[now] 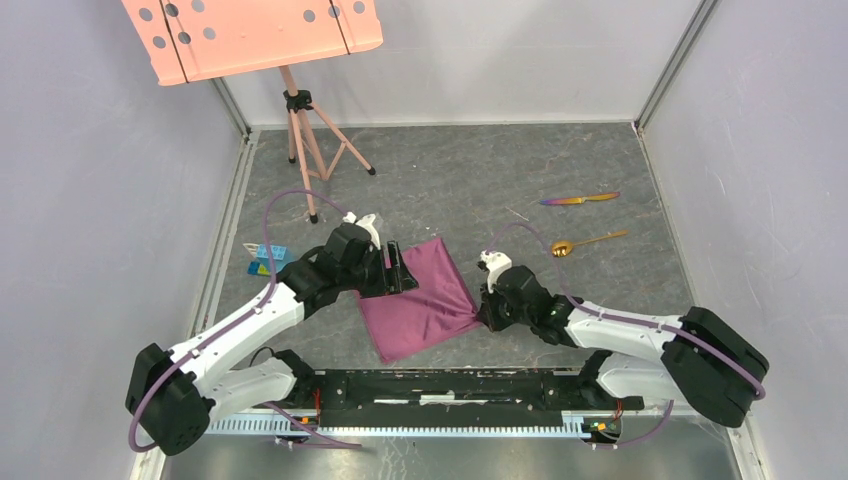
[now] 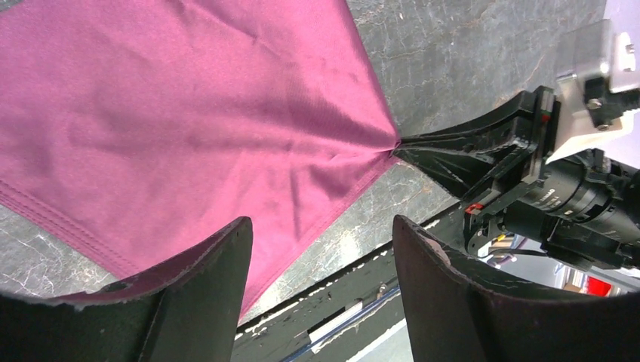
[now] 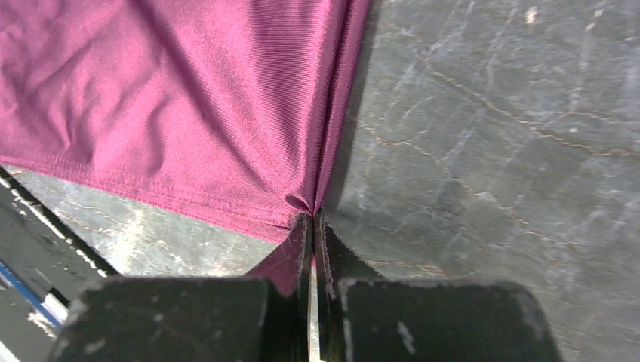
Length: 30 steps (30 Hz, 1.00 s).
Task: Fold the napkin into a case and place the utensils inside
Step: Smooth out the lower triangle-folded napkin at the center of the board.
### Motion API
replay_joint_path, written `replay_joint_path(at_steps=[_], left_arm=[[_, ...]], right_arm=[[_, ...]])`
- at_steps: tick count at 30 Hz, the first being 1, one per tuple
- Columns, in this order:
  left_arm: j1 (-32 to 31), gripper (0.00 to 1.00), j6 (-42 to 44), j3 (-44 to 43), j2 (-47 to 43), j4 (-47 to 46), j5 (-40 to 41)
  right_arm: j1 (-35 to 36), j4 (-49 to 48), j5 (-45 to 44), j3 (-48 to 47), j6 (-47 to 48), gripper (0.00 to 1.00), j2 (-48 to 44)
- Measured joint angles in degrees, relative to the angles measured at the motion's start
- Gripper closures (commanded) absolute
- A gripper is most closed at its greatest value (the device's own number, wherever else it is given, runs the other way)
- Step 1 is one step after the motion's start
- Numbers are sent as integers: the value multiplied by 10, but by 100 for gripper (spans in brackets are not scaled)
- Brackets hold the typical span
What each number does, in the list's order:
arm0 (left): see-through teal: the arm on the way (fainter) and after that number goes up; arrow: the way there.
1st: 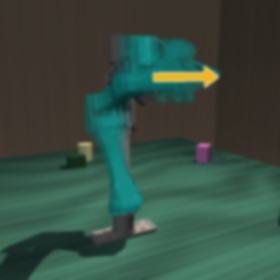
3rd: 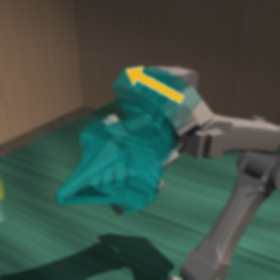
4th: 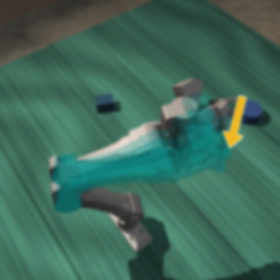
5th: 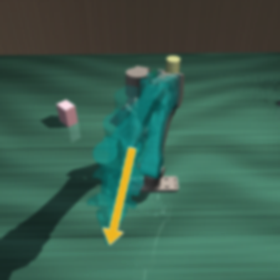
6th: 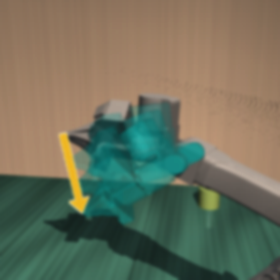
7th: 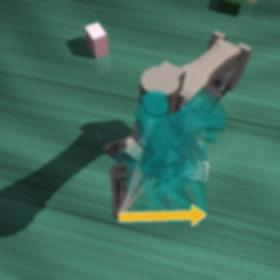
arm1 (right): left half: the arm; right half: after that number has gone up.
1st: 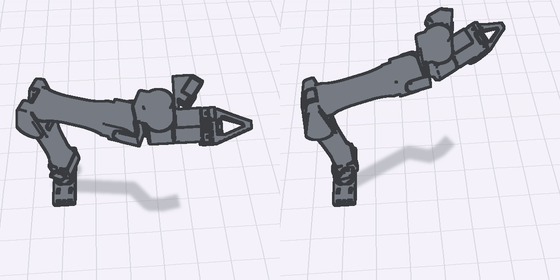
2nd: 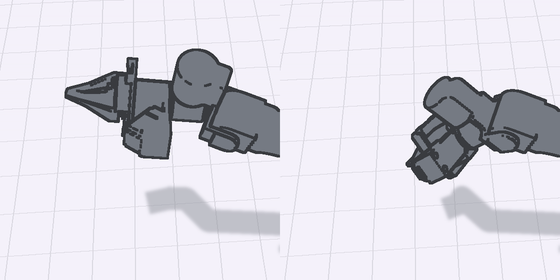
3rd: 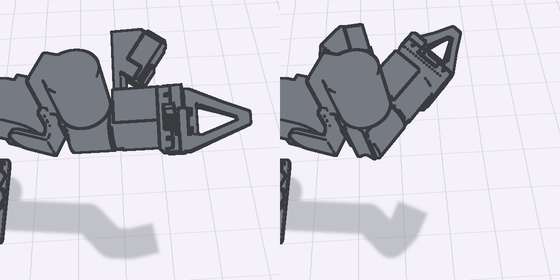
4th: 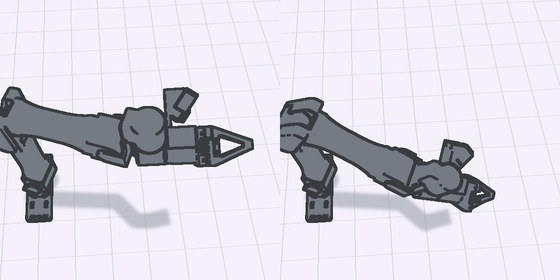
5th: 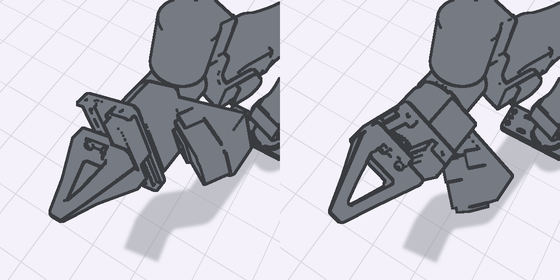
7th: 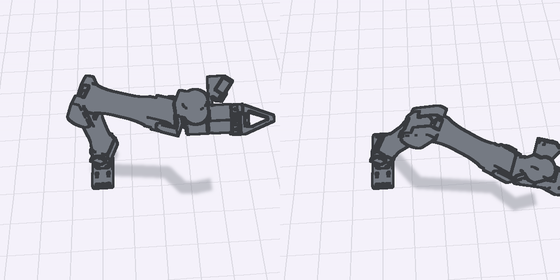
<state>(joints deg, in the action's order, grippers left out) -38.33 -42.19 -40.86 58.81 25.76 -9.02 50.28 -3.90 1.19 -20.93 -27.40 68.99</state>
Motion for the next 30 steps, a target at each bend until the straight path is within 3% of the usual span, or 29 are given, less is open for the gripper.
replay_joint_path(at_steps=[6, 9, 16, 22, 30], left_arm=[[14, 24, 0, 1, 34, -2, 17], [46, 24, 0, 15, 44, -4, 21], [137, 24, 1, 26, 71, -17, 26], [152, 24, 2, 25, 122, -32, 30], [156, 24, 6, 25, 148, -56, 46]], right_arm=[[-23, 21, 1, 6, 61, 50, -26], [-23, 36, 2, -5, 84, 42, -29], [-23, 21, 22, -67, 99, 40, 21], [-23, 19, 29, -104, 106, 37, 53], [-23, 18, 29, -75, 108, 49, 30]])
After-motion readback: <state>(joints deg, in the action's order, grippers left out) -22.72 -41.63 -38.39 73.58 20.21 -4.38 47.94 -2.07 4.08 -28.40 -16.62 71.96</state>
